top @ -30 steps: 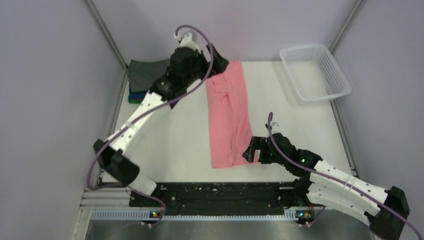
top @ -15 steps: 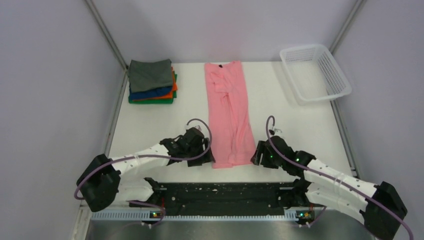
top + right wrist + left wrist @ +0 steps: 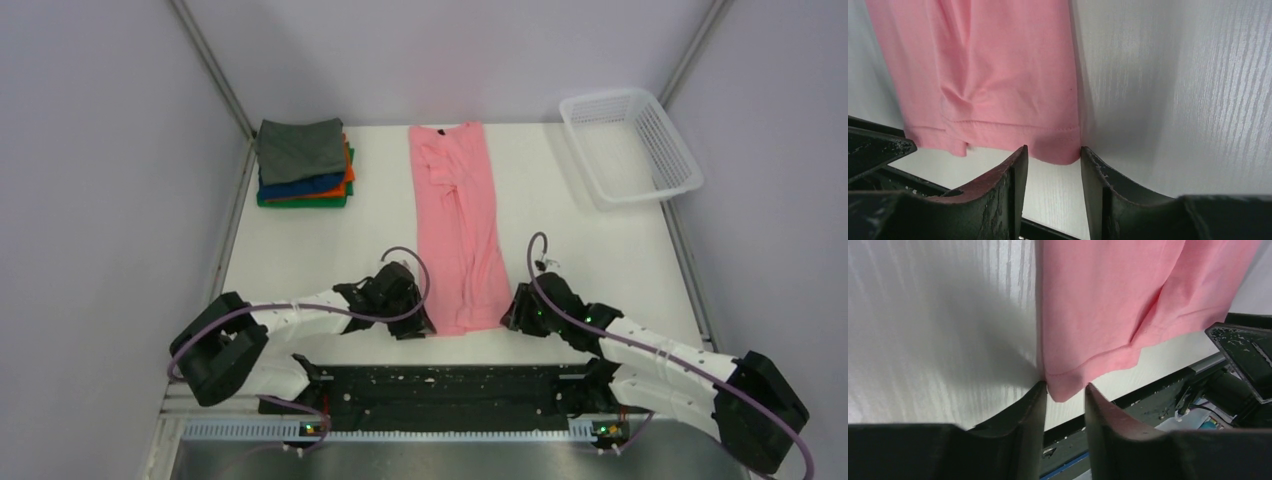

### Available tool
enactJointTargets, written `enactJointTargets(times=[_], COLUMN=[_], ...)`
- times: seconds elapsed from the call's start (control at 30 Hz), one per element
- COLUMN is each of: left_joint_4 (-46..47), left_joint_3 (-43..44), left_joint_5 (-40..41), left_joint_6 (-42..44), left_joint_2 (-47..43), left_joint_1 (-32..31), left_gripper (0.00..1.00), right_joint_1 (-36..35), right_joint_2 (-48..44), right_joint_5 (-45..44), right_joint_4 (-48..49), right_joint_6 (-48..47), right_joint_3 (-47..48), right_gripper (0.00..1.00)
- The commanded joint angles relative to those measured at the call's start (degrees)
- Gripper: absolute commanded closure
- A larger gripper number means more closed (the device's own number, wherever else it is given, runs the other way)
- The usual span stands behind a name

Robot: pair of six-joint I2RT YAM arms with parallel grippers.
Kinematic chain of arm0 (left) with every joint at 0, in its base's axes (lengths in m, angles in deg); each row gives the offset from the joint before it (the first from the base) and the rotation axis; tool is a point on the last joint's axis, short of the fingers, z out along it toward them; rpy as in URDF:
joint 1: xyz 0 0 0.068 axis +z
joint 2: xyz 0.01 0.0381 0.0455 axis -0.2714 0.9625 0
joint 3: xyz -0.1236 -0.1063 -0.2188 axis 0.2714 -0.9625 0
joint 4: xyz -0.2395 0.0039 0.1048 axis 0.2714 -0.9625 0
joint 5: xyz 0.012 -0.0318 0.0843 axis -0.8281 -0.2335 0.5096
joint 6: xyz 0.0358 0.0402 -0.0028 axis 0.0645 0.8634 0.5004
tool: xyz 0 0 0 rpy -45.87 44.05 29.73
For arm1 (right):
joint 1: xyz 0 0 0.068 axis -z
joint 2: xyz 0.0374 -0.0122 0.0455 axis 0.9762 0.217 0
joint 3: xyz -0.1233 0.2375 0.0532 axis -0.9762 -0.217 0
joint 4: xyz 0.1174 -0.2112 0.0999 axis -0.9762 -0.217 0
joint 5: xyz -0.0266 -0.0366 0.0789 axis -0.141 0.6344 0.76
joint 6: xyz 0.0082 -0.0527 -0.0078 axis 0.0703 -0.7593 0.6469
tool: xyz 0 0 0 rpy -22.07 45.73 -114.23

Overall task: Fold and stack the t-shirts
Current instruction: Grab the bottom of the folded rectangular tshirt with both arms, then fold the folded rectangular tshirt in 1/3 of the way

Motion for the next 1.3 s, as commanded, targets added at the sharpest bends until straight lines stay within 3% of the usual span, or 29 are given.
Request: enactJointTargets(times=[0.0,0.07,0.17,0.37,0.5,0.63,0.8,1.0,1.27], left_joint_4=[3.08,2.72,2.32,2.74,2.16,9.01,2.14,4.83,5.49], left_joint_3=[1.14,1.59,1.63,-5.2,-7.19,-5.57,3.78,9.89,20.42], left_joint_5=[-0.3,-1.04,-2.04,-5.03,-6.34,-10.29,-7.77,-9.86,-8.69], left_joint_6=[-0.41,-0.47,-0.03,-2.2,-2.37,-0.37,5.26,8.66,12.21], left_joint_2=[4.15,5.72,6.59,2.0,-1.59,-3.02,0.38,3.58,9.84], left_joint_1=[-0.34,-0.31,-0.47,-1.48,-2.21,-2.12,-1.17,3.94,13.8], left_gripper=[0.68,0.96,1.0,1.0,1.0,1.0,1.0,1.0,1.0], right_joint_1=[0.77,0.77,0.81,0.66,0.46,0.42,0.49,1.94,11.66], right_joint_2=[0.28,-0.05,-1.03,-9.74,-20.02,-24.2,-19.75,-10.57,4.58], right_joint_5=[0.82,1.48,3.84,18.4,21.17,21.53,14.67,7.23,9.86], right_joint_4=[1.23,1.9,3.19,-2.89,-9.93,-8.67,-4.83,-1.24,9.13], right_joint_6=[1.01,0.88,-0.58,-0.11,0.85,1.75,0.81,-3.9,-7.47], right_joint_3=[-2.13,-2.55,-3.31,-7.77,-8.52,-7.61,-2.28,5.83,15.32], right_gripper=[0.6,0.69,1.0,1.0,1.0,1.0,1.0,1.0,1.0])
